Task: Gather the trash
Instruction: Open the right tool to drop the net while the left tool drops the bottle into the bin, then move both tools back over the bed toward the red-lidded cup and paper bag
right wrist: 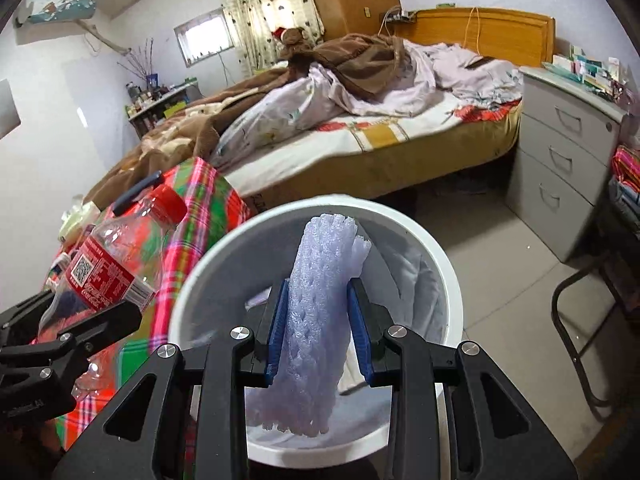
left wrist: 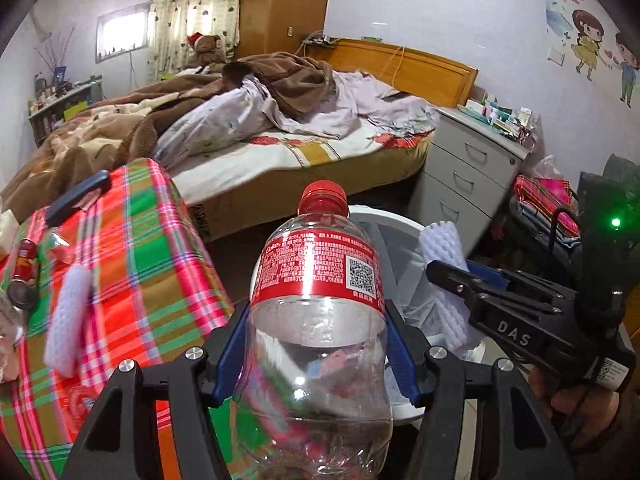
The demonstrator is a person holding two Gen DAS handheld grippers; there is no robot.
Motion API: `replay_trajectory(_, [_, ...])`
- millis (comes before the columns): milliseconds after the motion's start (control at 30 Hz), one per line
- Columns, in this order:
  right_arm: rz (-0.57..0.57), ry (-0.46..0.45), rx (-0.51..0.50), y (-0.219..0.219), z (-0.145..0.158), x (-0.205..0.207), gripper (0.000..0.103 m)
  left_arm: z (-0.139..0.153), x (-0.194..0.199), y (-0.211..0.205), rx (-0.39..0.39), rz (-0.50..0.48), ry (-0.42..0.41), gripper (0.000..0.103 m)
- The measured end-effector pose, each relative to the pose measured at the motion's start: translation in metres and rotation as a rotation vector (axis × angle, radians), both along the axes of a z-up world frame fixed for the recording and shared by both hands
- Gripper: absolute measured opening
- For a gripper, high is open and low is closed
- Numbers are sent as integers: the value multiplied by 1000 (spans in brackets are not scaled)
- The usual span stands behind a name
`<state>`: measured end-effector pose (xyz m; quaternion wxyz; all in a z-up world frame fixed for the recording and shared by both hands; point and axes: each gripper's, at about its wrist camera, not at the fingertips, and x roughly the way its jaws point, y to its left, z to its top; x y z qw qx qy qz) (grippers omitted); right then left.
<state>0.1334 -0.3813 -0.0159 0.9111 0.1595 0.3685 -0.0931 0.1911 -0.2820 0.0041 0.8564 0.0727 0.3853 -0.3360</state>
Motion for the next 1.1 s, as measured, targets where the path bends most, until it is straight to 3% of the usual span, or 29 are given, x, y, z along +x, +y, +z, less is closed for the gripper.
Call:
replay_trajectory(367, [-11,70,-12,-13,-16,2,34,-19,12,-19,4,-29,45,63])
replay_trajectory(600, [-31,66,-12,-14,-14,-1,52,-15,10,-15,-10,-22,27,65])
replay_trajectory(1100, [-37,9,-20,0,3,-7,53,6,-3,25,-29,48,-18,66])
